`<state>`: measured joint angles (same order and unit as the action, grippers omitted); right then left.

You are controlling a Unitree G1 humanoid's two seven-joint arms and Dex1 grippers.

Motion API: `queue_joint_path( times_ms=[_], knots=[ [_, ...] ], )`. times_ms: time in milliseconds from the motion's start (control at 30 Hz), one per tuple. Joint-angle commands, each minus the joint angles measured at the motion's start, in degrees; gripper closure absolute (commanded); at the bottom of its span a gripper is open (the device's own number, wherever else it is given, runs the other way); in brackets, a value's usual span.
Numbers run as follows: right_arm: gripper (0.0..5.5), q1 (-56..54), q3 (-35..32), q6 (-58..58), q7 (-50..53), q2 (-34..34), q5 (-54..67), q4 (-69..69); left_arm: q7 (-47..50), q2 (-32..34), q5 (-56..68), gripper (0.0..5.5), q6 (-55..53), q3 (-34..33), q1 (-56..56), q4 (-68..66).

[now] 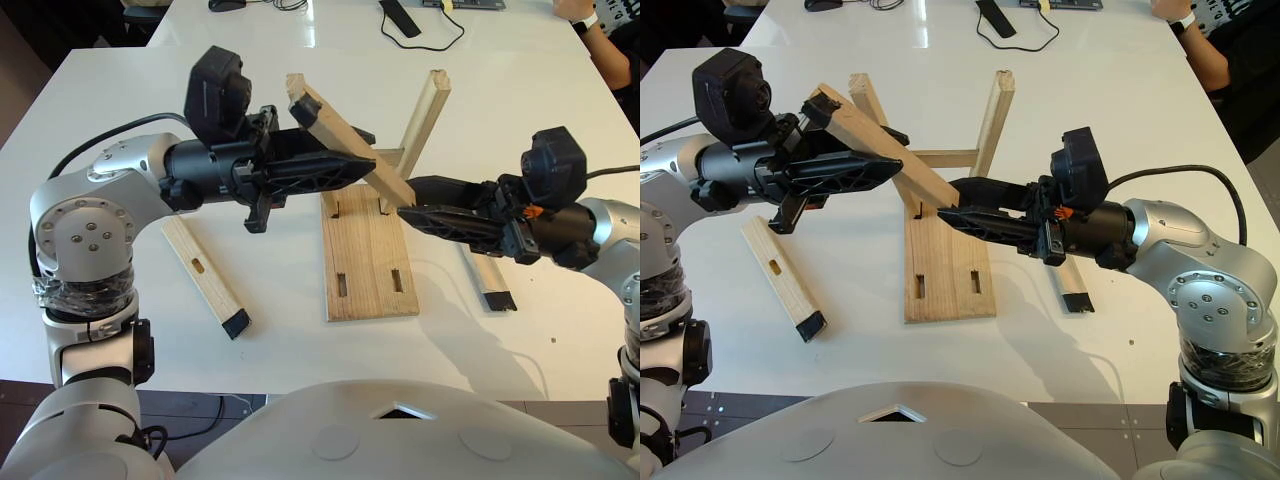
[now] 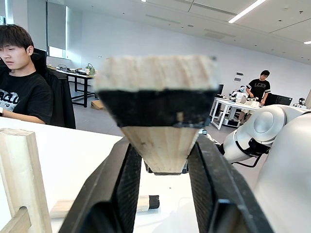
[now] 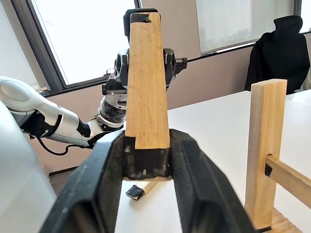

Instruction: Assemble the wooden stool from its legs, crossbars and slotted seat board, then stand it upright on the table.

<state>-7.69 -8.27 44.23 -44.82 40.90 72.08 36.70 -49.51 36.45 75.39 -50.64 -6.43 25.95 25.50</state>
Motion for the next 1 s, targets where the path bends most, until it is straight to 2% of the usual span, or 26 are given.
queue_joint_path(
  times_ms=[33, 367, 400, 500, 767, 900, 1000],
  knots=[
    [4.18, 0.8, 0.9, -0.1, 0.0, 0.4, -2.1, 0.1, -0.5, -0.1, -0.2, 4.20, -0.2, 0.4, 0.4, 0.3],
    [4.18, 1.3, 0.9, -0.2, 0.8, 0.9, -3.1, -0.1, -2.9, 1.5, -4.0, 4.21, 0.5, 0.6, -1.1, 0.6],
    [3.89, 1.3, 0.9, -0.3, 1.2, 0.9, -3.6, -0.1, -3.5, 2.0, -4.9, 4.21, 0.7, 0.4, -1.4, 0.4],
    [3.59, 1.9, 1.1, -0.2, 1.6, 1.3, -4.6, 0.0, -5.3, 4.1, -7.3, 4.21, 1.2, -0.8, -2.3, -0.3],
    [3.59, 6.2, -1.2, -1.8, 4.8, 0.9, -7.7, 0.9, -12.2, 14.0, -19.2, 4.21, 6.2, -5.3, -8.4, -5.7],
    [3.59, 14.1, -5.4, -3.8, 7.7, -0.3, -9.9, 5.0, -18.7, 22.1, -32.4, 4.21, 16.7, -7.4, -13.1, -13.4],
    [3.59, 20.9, -8.6, -5.8, 10.0, -1.9, -10.9, 9.0, -22.4, 25.9, -36.5, 4.21, 19.7, -8.8, -15.8, -17.4]
  ],
)
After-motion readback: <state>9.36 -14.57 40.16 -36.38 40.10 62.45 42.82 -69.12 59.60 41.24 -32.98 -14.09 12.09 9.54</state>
